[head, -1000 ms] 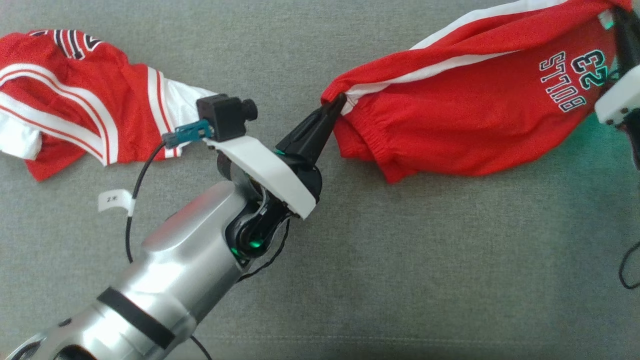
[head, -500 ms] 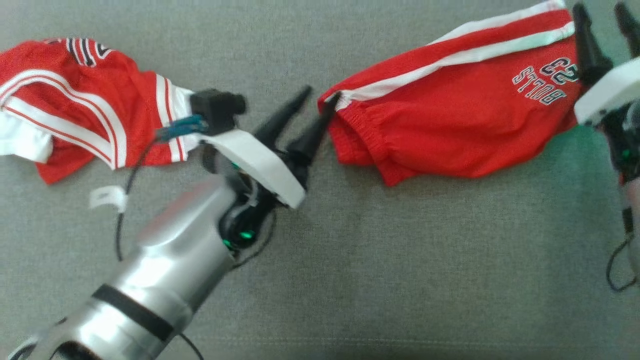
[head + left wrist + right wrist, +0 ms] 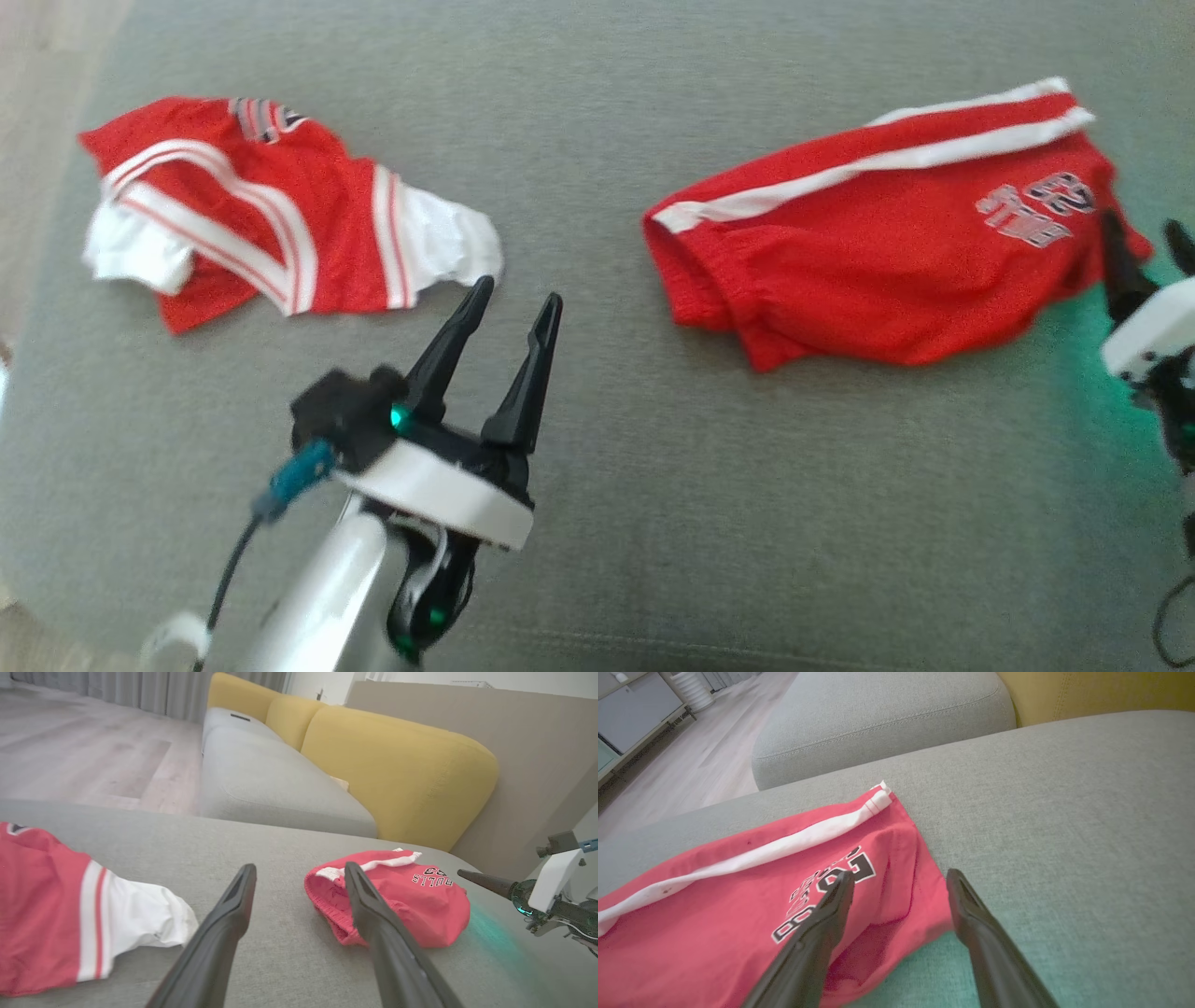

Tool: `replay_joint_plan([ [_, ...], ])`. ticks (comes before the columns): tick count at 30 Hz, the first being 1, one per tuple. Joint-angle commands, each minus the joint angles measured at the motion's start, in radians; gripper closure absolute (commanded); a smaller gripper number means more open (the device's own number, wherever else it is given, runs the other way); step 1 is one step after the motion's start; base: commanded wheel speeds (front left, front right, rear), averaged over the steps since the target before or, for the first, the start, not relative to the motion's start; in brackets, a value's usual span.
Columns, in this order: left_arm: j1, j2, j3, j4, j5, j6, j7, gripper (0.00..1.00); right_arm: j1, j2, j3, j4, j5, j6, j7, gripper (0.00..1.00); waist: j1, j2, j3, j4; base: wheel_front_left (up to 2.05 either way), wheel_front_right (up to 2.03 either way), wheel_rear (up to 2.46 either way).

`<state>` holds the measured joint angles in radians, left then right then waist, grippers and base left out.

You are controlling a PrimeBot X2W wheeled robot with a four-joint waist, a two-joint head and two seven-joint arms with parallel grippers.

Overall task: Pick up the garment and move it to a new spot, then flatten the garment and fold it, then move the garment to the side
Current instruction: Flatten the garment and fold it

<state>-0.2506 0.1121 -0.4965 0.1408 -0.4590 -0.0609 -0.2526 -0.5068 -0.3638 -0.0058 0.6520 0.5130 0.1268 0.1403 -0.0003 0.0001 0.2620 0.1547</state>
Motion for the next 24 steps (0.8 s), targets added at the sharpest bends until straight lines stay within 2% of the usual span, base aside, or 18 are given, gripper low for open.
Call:
replay_joint_plan([
  [1,-0.006,-0.002,0.048,-0.054,0.03,0.003,-0.009,0.0,-0.034,-0.027,-0.001,-0.017,-0.008,0.004,-0.009,0.0,0.0003,-0.0001,0.001,0.03,0.0,0.0,0.0],
  [6,0.106,-0.033,0.128,-0.186,0.167,0.007,-0.009,0.0,-0.092,-0.051,-0.074,0.078,-0.035,0.004,0.003,0.0,0.0003,-0.0001,0.018,0.083,0.0,0.0,0.0],
  [10,0.171,-0.049,0.177,-0.249,0.22,0.006,-0.009,0.0,-0.138,-0.068,-0.119,0.162,-0.063,0.004,0.019,0.0,0.0003,-0.0001,0.031,0.118,0.0,0.0,0.0],
  [16,0.212,-0.06,0.225,-0.286,0.233,0.003,-0.009,0.0,-0.172,-0.088,-0.164,0.297,-0.103,0.004,0.062,0.0,0.0003,-0.0001,0.042,0.155,0.0,0.0,0.0],
  [19,0.216,-0.061,0.23,-0.291,0.236,0.002,-0.009,0.0,-0.178,-0.076,-0.167,0.343,-0.111,0.004,0.09,0.0,0.0003,-0.0001,0.041,0.159,0.0,0.0,0.0],
  [20,0.216,-0.061,0.229,-0.292,0.235,0.003,-0.009,0.0,-0.179,-0.068,-0.163,0.35,-0.107,0.004,0.099,0.49,0.0003,-0.0001,0.04,0.158,0.0,0.0,0.0],
  [21,0.217,-0.061,0.229,-0.292,0.233,0.006,-0.009,0.0,-0.18,-0.062,-0.16,0.352,-0.102,0.004,0.103,0.87,0.0003,-0.0001,0.038,0.155,0.0,0.0,0.0],
  [22,0.218,-0.061,0.228,-0.292,0.233,0.007,-0.009,0.0,-0.18,-0.056,-0.156,0.35,-0.096,0.004,0.103,1.0,0.0003,-0.0001,0.035,0.15,0.0,0.0,0.0],
  [24,0.218,-0.062,0.227,-0.288,0.238,0.007,-0.009,0.0,-0.178,-0.051,-0.148,0.34,-0.085,0.004,0.086,1.0,0.0003,-0.0001,0.027,0.137,0.0,0.0,0.0],
])
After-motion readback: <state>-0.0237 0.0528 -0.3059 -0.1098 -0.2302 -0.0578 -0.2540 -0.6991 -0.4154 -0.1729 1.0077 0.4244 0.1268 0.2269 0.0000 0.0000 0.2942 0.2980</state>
